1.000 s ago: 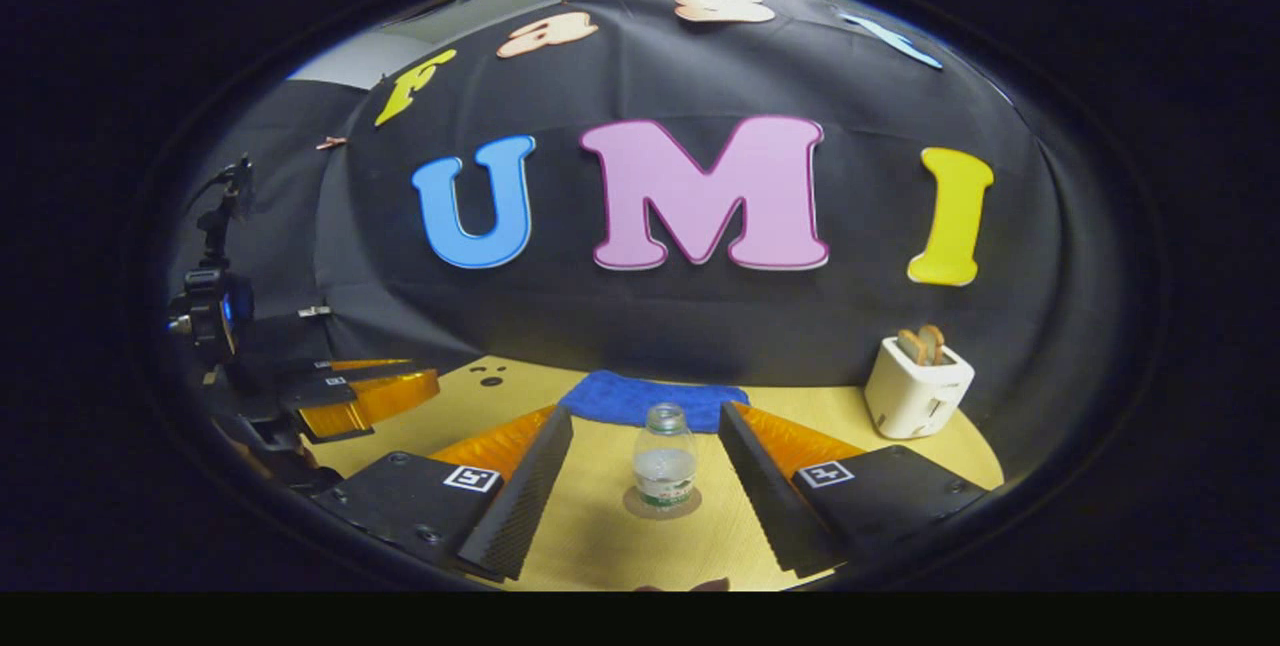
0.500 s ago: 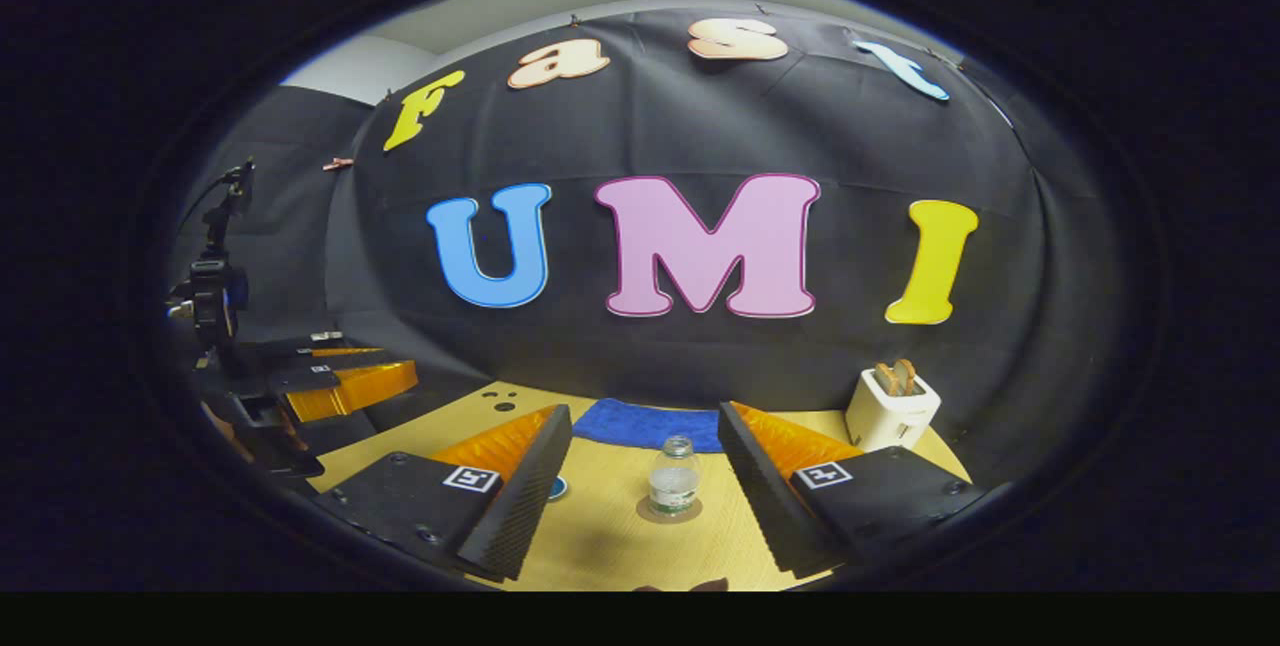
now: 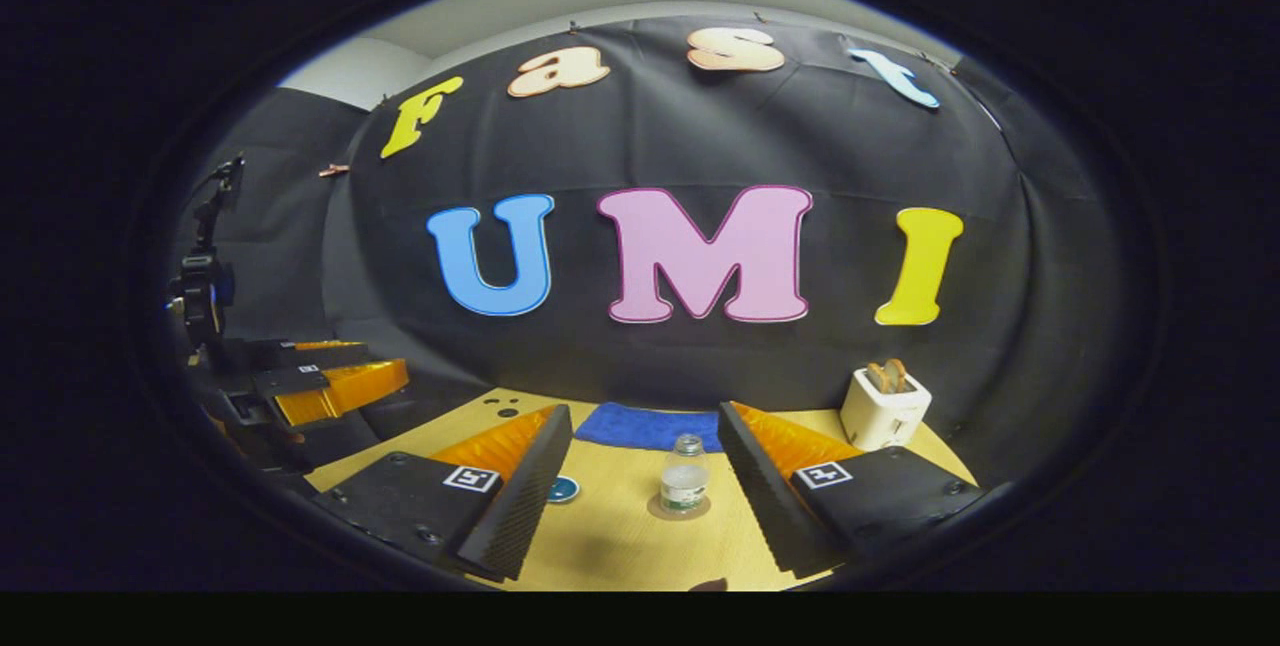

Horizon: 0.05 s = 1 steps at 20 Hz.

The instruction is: Open the teacup lid with one hand, grasp the water bottle and pour water into the teacup with the other hand; after pouring, place the water bottle on the coaster and then close the teacup lid.

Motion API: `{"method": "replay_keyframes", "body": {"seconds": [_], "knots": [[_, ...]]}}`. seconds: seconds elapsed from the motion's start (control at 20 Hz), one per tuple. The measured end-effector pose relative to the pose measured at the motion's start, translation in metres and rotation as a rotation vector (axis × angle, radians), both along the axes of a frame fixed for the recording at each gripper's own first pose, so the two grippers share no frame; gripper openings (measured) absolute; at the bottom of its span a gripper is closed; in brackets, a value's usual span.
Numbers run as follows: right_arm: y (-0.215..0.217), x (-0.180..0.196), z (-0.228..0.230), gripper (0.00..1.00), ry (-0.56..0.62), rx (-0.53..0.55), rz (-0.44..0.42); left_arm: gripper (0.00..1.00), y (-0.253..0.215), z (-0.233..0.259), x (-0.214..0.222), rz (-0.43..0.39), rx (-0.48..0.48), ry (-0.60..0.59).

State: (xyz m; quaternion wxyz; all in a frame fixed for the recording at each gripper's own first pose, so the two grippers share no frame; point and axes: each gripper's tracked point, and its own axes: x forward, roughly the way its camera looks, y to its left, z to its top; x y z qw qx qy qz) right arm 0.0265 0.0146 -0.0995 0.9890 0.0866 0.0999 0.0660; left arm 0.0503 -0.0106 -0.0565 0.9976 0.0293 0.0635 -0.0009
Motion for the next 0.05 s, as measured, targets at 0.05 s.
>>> {"method": "replay_keyframes", "body": {"seconds": [0.05], "knots": [[0.0004, 0.0001, 0.0006, 0.92, -0.001, 0.000, -0.002, 0.91, -0.0005, 0.0016, -0.0009, -0.008, 0.005, -0.004]]}}
